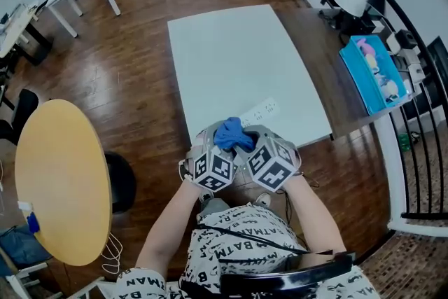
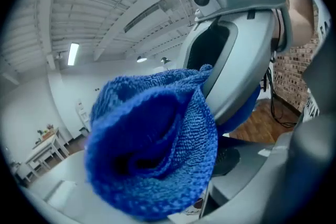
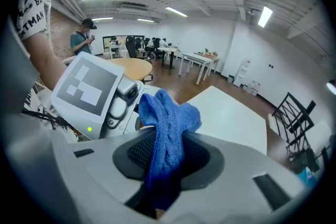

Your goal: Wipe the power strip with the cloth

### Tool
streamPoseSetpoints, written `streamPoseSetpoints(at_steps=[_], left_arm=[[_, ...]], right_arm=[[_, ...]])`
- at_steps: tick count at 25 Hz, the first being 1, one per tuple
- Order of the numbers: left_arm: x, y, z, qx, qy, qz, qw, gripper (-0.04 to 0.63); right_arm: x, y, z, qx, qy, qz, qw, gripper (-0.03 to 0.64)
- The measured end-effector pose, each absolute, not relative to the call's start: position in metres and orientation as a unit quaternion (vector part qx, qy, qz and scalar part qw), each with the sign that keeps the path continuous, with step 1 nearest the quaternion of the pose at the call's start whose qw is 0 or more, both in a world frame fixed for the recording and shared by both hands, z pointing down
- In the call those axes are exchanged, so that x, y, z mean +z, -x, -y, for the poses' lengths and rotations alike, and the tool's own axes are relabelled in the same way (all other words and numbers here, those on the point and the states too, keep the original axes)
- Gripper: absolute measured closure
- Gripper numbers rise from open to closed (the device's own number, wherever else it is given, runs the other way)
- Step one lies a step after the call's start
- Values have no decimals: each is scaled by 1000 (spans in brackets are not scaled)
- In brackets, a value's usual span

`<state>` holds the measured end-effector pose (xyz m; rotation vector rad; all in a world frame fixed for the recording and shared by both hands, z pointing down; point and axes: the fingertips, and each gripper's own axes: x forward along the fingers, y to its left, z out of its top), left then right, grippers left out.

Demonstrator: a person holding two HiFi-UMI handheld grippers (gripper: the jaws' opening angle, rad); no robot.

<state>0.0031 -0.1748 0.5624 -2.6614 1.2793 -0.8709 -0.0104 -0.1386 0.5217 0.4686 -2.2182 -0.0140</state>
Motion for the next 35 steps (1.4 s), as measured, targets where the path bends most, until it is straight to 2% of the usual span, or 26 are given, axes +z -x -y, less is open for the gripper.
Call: streamPoseSetpoints(at_steps=[8,16,18,20,23,25,29,35], left_arm=[[535,-3,159,-252,865,-431,53,315],[511,4,139,-221,875,-428,49,316],[513,7,137,-197,885,-421,1,316],[518,10,138,-147,898,-405,-89,316],[519,16,143,-60,898,-375,-222,316],[514,19,146,-13,892,-355,-278,316],[501,19,144,49,887,-309,-340,316],[490,10,134,74,891,-274,-355,316]], right_arm=[[498,-20,157,-38,-224,879,420,494],[471,-99,217,-59,-325,838,435,494],[464,-119,232,-55,-352,828,432,494],[452,-129,235,-51,-372,830,412,495],[431,-115,214,-43,-365,859,356,494],[424,-96,192,-30,-338,886,317,494],[425,-51,146,0,-279,921,274,494],[435,-25,121,11,-240,935,263,494]])
